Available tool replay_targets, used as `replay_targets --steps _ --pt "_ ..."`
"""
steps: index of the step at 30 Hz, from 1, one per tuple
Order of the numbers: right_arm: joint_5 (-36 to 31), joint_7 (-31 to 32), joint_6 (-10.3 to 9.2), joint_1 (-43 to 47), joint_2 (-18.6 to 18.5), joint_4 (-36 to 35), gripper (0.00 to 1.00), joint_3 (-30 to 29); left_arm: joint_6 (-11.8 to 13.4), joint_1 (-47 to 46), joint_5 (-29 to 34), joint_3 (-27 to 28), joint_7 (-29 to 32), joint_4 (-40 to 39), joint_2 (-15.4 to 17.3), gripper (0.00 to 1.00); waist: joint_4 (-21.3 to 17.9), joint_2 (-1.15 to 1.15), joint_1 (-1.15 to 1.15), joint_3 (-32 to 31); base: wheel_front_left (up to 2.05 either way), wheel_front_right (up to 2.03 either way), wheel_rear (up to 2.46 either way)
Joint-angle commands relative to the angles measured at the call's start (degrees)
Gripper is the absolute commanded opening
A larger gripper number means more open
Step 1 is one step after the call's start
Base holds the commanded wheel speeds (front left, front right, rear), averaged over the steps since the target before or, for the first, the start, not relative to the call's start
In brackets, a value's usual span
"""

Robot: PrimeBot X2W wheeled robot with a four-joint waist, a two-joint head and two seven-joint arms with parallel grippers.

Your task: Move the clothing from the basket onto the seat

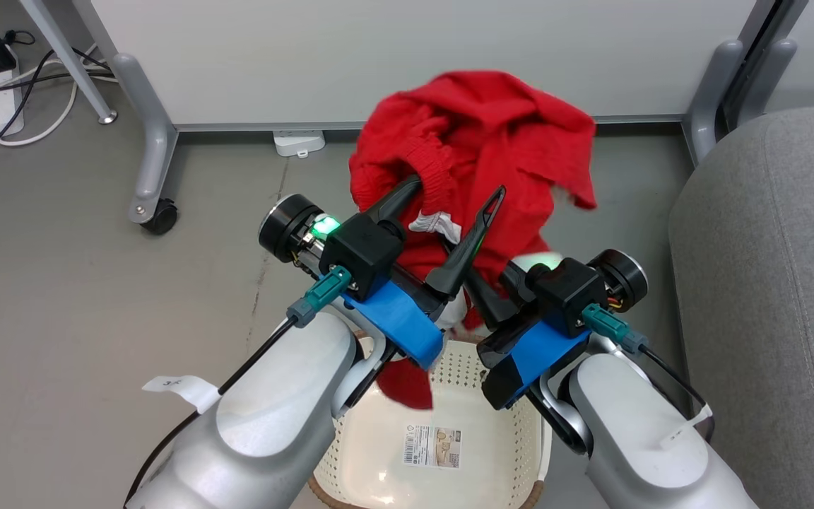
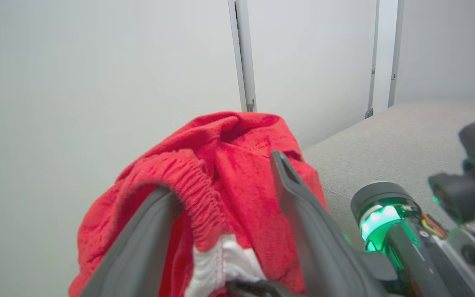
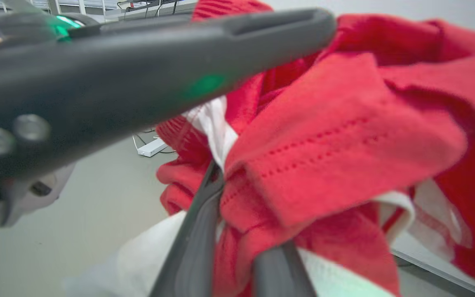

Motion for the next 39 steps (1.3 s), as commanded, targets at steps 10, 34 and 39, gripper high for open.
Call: replay_targets --steps 10,34,39 --pt "0.37 -0.05 0.03 1.23 -0.06 0.19 0.00 0.28 0.04 1.70 1.48 1.44 -0.30 -0.06 -0.63 1.00 0.16 0.00 0.00 -1.02 0.00 0.00 0.00" --pt "-2.70 -0.06 0.03 5.04 -0.08 -4.10 0.00 -9.26 -0.11 4.00 2.45 3.09 -0.28 0.48 0.86 1.00 -3.58 0.00 0.00 0.08 0.00 0.00 0.00" --pt "-4.52 -0.06 0.03 7.11 -0.07 -6.46 0.00 -12.68 -0.10 4.30 2.97 3.05 -0.28 -0.01 1.54 1.00 -6.50 0.00 0.00 0.48 0.00 0.00 0.00"
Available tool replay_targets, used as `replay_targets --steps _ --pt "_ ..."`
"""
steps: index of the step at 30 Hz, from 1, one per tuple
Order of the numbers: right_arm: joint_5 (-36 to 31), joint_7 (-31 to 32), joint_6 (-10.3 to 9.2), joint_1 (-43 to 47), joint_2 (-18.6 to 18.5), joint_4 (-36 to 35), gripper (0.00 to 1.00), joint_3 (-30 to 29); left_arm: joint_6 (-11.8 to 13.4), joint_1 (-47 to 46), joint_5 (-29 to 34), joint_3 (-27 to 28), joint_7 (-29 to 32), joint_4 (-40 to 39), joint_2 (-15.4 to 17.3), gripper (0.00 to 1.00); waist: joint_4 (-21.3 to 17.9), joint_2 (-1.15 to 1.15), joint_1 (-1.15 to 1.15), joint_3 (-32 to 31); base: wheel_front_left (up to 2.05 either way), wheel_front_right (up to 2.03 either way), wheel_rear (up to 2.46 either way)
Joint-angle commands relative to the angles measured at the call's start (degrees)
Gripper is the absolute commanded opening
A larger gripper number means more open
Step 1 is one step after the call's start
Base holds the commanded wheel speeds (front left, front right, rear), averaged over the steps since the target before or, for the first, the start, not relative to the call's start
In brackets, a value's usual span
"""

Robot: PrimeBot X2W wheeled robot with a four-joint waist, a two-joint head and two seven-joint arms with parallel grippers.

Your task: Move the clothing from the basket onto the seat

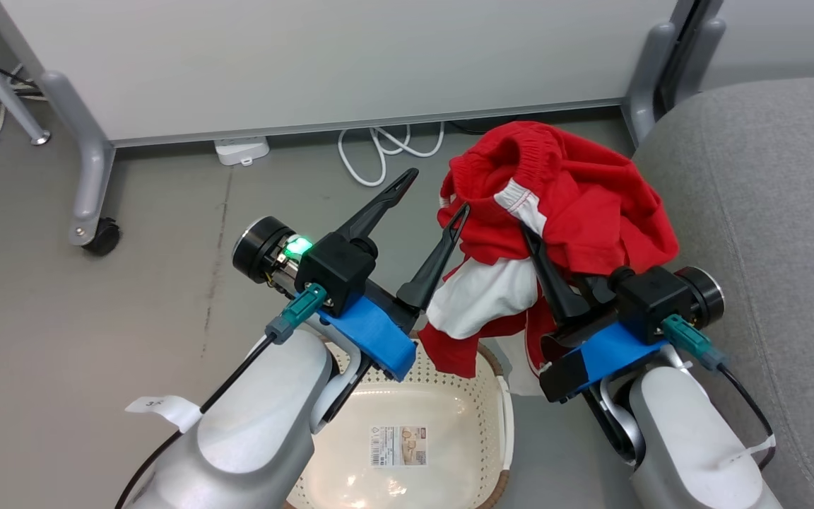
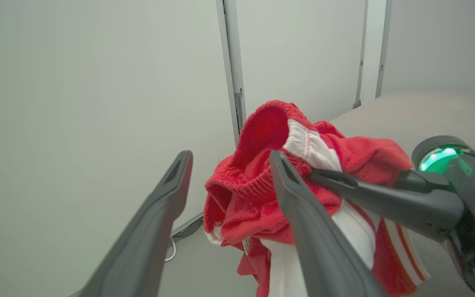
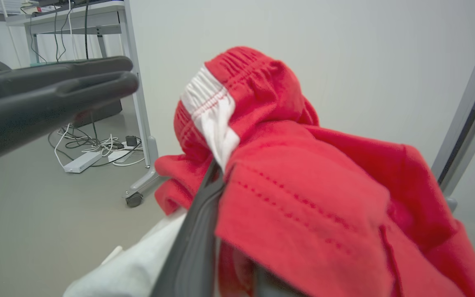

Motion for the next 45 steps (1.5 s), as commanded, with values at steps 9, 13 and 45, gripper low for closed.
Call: replay_targets --steps 9,13,45 --pt "-2.62 -0.07 0.03 3.86 -0.05 -4.80 0.00 -4.21 -0.02 0.41 0.58 -1.69 -0.25 -0.15 0.68 1.00 -7.87 0.00 0.00 1.32 0.00 0.00 0.00" --pt "-2.94 -0.07 0.03 5.25 -0.04 -6.24 0.00 -5.45 -0.02 0.02 0.55 -2.44 -0.21 -0.11 0.67 1.00 -10.15 0.00 0.00 1.64 0.00 0.00 0.00" --pt "-2.34 -0.07 0.03 9.04 -0.02 -13.56 0.00 -9.71 -0.03 -2.61 -0.55 -7.45 -0.21 0.59 1.58 1.00 -20.70 0.00 0.00 5.12 0.00 0.00 0.00"
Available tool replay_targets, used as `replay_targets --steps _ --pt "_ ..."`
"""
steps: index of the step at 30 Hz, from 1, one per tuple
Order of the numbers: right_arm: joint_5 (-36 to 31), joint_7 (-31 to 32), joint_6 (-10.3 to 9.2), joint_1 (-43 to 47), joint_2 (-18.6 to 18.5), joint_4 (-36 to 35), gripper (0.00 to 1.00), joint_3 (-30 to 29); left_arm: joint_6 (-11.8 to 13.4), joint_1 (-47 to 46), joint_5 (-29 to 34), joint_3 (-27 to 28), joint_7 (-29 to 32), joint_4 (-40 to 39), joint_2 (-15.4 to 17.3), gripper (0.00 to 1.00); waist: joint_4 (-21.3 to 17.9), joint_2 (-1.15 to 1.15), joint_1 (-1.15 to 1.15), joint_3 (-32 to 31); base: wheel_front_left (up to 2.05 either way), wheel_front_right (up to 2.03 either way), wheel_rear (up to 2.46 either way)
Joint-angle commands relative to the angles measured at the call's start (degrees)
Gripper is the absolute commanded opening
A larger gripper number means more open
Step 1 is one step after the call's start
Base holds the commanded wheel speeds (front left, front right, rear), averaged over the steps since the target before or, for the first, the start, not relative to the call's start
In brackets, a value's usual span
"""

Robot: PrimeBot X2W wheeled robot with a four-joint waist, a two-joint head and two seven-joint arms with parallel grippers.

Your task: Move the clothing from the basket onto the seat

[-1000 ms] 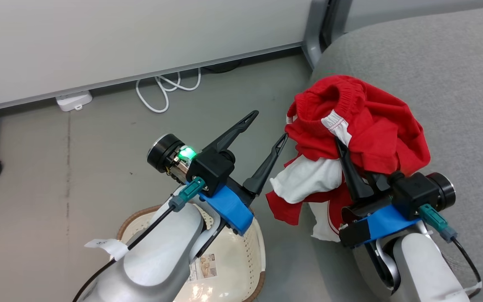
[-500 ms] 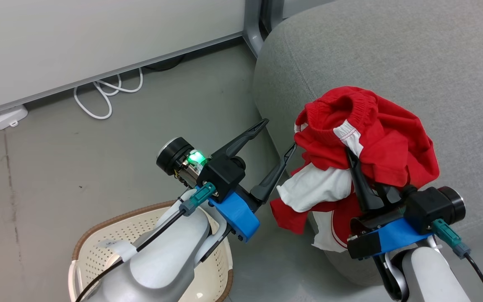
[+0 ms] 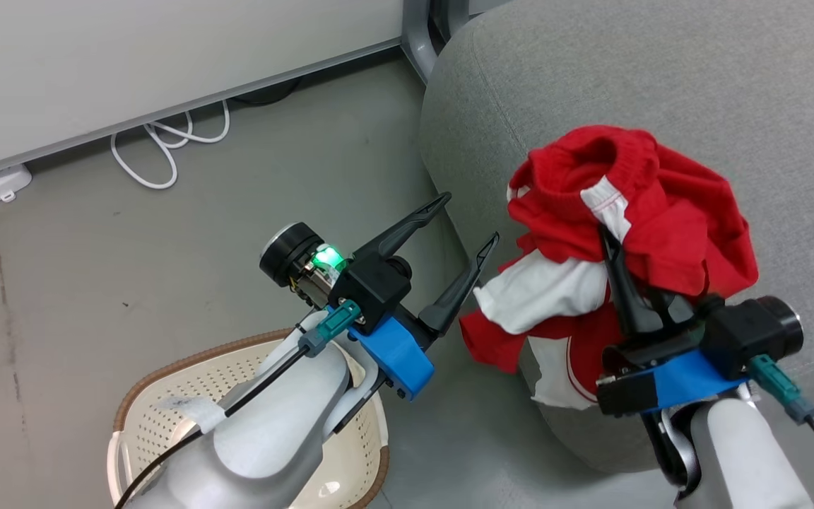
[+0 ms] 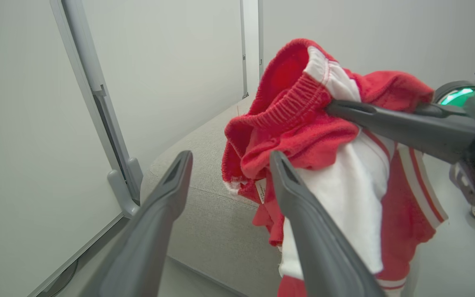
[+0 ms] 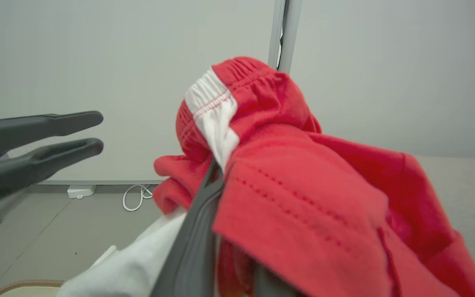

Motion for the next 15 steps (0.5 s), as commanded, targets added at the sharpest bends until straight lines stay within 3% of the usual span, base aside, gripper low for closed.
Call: replay_targets --steps 1,10,15 --pt "-0.15 -0.07 0.03 -1.58 0.03 -0.68 0.00 -0.34 -0.03 -0.99 0.05 0.08 -0.16 -0.12 0.44 1.00 0.29 0.00 0.00 0.69 0.00 0.00 0.00" --pt "-3.93 -0.06 0.03 -14.60 -0.25 -5.04 0.00 -9.48 -0.03 -4.82 1.47 -0.87 0.42 -1.90 2.21 1.00 2.72 0.00 0.00 10.04 0.00 0.00 0.00" --pt "-5.23 -0.07 0.03 -24.30 -4.03 -7.59 0.00 -17.07 -0.03 -8.43 2.20 -1.53 1.43 -3.84 4.13 1.00 4.30 0.00 0.00 17.91 0.00 0.00 0.00"
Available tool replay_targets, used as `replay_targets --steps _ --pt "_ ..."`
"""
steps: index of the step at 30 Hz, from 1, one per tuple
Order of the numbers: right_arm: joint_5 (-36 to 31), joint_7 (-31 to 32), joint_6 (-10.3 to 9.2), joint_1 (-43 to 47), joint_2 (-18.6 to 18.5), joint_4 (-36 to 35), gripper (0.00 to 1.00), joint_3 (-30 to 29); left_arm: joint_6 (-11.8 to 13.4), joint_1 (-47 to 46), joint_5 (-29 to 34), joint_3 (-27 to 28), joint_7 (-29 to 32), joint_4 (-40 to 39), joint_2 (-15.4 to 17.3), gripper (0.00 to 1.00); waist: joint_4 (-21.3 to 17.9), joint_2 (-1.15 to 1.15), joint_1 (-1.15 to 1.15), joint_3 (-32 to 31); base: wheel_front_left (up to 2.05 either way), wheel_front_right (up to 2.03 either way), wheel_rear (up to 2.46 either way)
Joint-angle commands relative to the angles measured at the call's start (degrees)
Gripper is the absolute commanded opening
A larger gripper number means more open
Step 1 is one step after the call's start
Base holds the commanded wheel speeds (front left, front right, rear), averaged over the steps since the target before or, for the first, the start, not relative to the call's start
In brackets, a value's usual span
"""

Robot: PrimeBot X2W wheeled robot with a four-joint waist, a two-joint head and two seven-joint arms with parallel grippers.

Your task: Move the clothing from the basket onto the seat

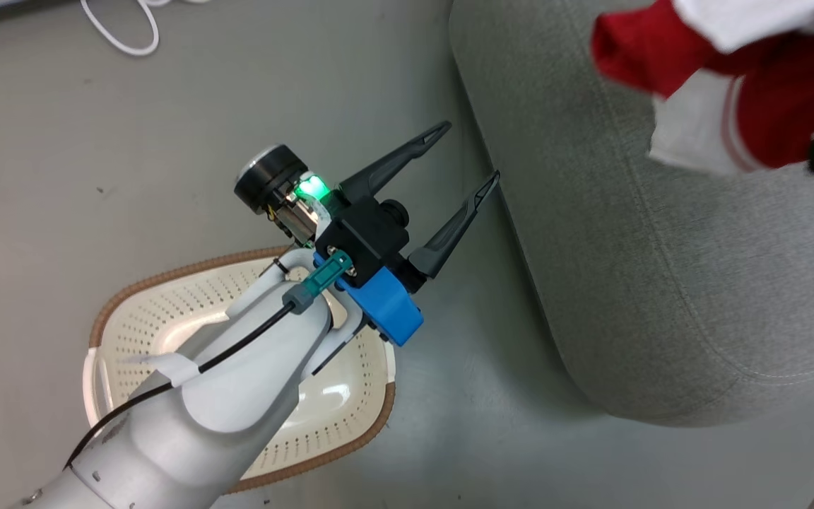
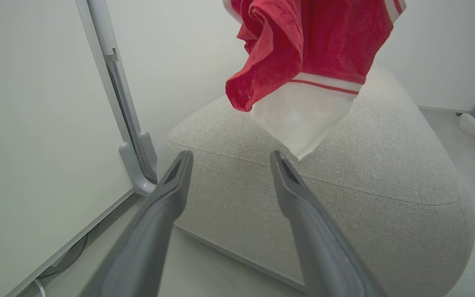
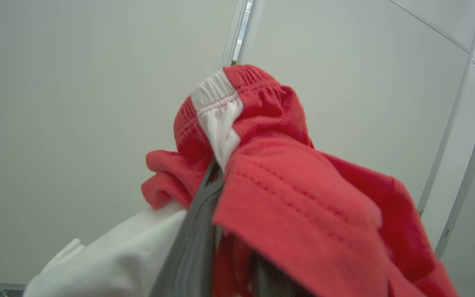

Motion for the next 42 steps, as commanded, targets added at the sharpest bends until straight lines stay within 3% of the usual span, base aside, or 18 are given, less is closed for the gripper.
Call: replay_targets --steps 1,8,14,21,27,28,29,30,42 --pt "-0.42 -0.06 0.01 -2.57 -0.90 -0.72 0.00 -1.41 -0.03 -1.41 0.54 -0.12 0.26 -0.45 0.59 1.00 1.92 0.00 -0.01 6.18 0.00 0.00 0.00" --pt "-0.14 -0.06 0.01 -12.44 -8.77 1.30 0.00 -10.29 -0.03 -4.81 1.12 -1.19 0.84 -2.76 2.73 1.00 3.84 0.00 -0.01 13.98 0.00 0.00 0.00" --pt "1.40 -0.07 0.01 -14.44 -12.58 9.26 0.00 -15.09 -0.03 -5.48 1.46 -1.79 0.42 -3.34 3.23 1.00 4.40 0.00 -0.01 16.48 0.00 0.00 0.00" --pt "1.35 -0.06 0.02 -12.05 -12.63 20.98 0.00 -16.16 0.03 -6.05 1.62 -2.39 0.23 -3.75 3.17 1.00 4.59 0.00 -0.01 17.16 0.00 0.00 0.00" --pt "1.45 -0.06 0.01 -10.37 -11.26 25.31 0.00 -15.99 0.02 -6.18 1.42 -2.89 -0.14 -3.48 2.87 1.00 4.91 0.00 -0.01 16.35 0.00 0.00 0.00" --pt "1.85 -0.06 0.01 -10.10 -10.91 25.65 0.14 -15.97 0.02 -6.09 1.36 -2.97 -0.26 -3.35 2.84 1.00 4.95 0.00 -0.01 16.04 0.00 0.00 0.00" --pt "2.30 -0.06 0.01 -9.77 -10.60 25.87 0.96 -15.82 0.04 -5.99 1.30 -2.97 -0.29 -3.23 2.87 1.00 4.95 0.00 -0.01 15.64 0.00 0.00 0.00" --pt "2.32 -0.06 0.01 -9.14 -10.50 25.83 1.00 -15.86 0.11 -5.78 1.16 -2.99 -0.45 -3.06 2.84 1.00 4.97 0.00 -0.01 15.15 0.00 0.00 0.00" --pt "1.10 -0.07 0.01 7.24 -5.46 18.81 1.00 -14.15 1.08 -1.26 -0.71 -2.13 -1.56 -0.51 0.24 1.00 5.75 0.00 -0.01 5.17 0.00 0.00 0.00"
